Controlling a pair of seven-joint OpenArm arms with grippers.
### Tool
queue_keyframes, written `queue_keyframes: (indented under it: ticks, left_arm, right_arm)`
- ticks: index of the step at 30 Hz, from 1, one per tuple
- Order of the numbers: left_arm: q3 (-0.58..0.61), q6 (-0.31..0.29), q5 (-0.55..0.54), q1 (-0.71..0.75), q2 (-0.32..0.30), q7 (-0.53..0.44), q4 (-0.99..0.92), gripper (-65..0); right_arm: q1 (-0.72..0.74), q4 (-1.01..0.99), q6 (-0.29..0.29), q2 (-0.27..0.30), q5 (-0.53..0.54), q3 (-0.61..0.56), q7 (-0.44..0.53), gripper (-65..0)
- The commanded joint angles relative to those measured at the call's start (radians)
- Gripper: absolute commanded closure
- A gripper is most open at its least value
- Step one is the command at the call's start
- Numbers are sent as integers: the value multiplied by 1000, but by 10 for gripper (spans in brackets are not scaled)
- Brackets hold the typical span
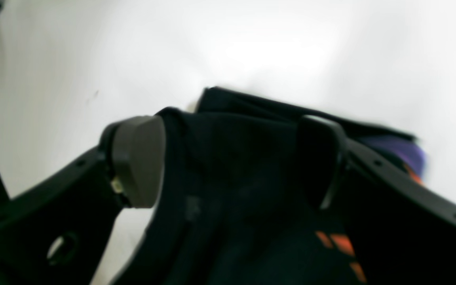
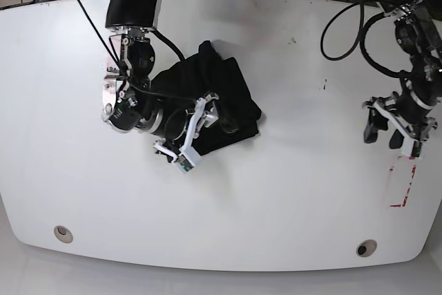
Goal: Layout the t-shirt on the table in an organized manner, then fold the t-shirt properly
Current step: 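Hold the folded bundle with the right gripper and lift the left gripper away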
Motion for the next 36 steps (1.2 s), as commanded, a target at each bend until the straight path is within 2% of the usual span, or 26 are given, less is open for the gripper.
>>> queue_keyframes:
  ticks: [1, 5, 10, 17, 19, 22, 29, 32, 36]
  left_arm:
    - [-34, -7, -58, -8, -62, -21, 20, -372]
    - [-83, -7, -87, 29, -111, -22, 20, -372]
    - [-123, -7, -87, 57, -119, -22, 20, -372]
    - [-139, -7, -87, 92, -119, -22, 20, -372]
    - [-137, -7, -87, 99, -119, -24, 20, -372]
    - [-137, -7, -87, 103, -119, -24, 20, -372]
    - [-136, -7, -87, 110, -119, -24, 20, -372]
    - [-134, -7, -87, 110, -119, -24, 20, -372]
    - [-134, -7, -87, 110, -119, -24, 20, -372]
  right_arm:
    - [25, -8, 2, 0, 1, -52, 70, -498]
    - [37, -38, 2, 0, -123, -161, 125, -499]
    - [37, -91, 2, -3, -265, -259, 209, -498]
    - [61, -200, 2, -3, -326, -287, 292, -493]
    - [63, -227, 2, -3, -327, -288, 318, -474]
    - [65, -256, 2, -1, -327, -285, 349, -398]
    - [65, -298, 2, -1, -327, -285, 390, -141]
    - [65, -298, 2, -1, -329, -285, 392, -54]
    - [65, -287, 2, 0, -329, -285, 392, -33]
